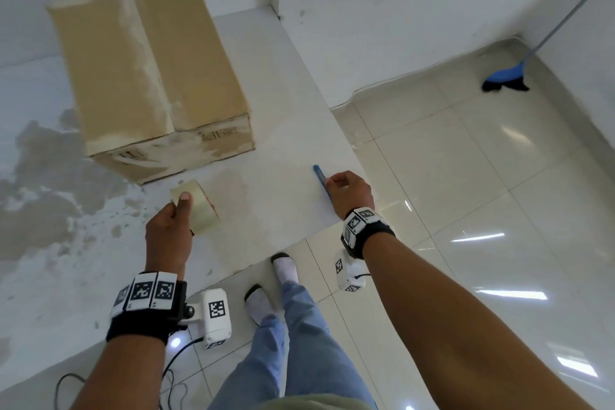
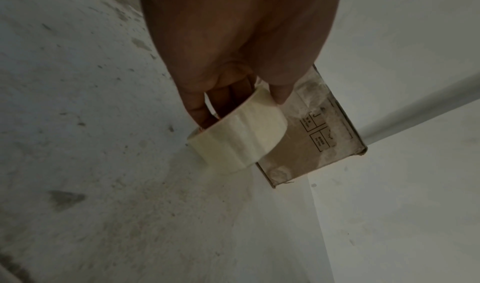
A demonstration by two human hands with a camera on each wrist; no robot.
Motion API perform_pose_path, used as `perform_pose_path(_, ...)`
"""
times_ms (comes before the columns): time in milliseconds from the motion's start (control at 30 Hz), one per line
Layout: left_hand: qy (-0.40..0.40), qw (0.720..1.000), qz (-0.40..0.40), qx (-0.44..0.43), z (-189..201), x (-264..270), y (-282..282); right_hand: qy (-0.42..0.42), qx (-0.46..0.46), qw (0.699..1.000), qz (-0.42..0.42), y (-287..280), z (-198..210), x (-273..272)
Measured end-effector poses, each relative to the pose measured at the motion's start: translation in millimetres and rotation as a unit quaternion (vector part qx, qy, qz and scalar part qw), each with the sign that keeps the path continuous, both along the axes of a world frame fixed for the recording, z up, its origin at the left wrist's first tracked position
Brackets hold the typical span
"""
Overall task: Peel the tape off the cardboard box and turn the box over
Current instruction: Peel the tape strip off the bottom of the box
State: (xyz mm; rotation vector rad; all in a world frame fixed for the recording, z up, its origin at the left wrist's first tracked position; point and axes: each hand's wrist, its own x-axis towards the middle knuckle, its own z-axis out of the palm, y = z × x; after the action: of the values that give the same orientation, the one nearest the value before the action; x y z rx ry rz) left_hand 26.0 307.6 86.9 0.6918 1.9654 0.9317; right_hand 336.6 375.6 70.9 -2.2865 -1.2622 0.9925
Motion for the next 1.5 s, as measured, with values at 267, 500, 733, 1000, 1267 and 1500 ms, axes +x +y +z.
perform_pose_path(267,0.045,0.999,-0.008,0.023,29,4,-5,0.101,0.170,0.975,0.105,9,39,-76)
perform_pose_path(500,0.037,0.999,0.011,0.026,38,-2,-21,0.298,-0.030,0.941,0.159,30,79,-157)
perform_pose_path(733,0.048,0.998,0.016,0.027,37,-10,-36,0.439,-0.112,0.891,0.044,38,94,-201)
perform_pose_path(1000,0.047,0.999,0.006,0.028,34,-13,-33,0.446,-0.075,0.892,-0.001,40,89,-210)
perform_pose_path(1267,0.039,0.999,-0.010,0.023,34,-14,-31,0.522,-0.024,0.850,-0.063,31,88,-216)
perform_pose_path(1500,0.033,0.999,-0.016,0.020,33,-12,-30,0.535,0.003,0.840,-0.095,23,83,-220)
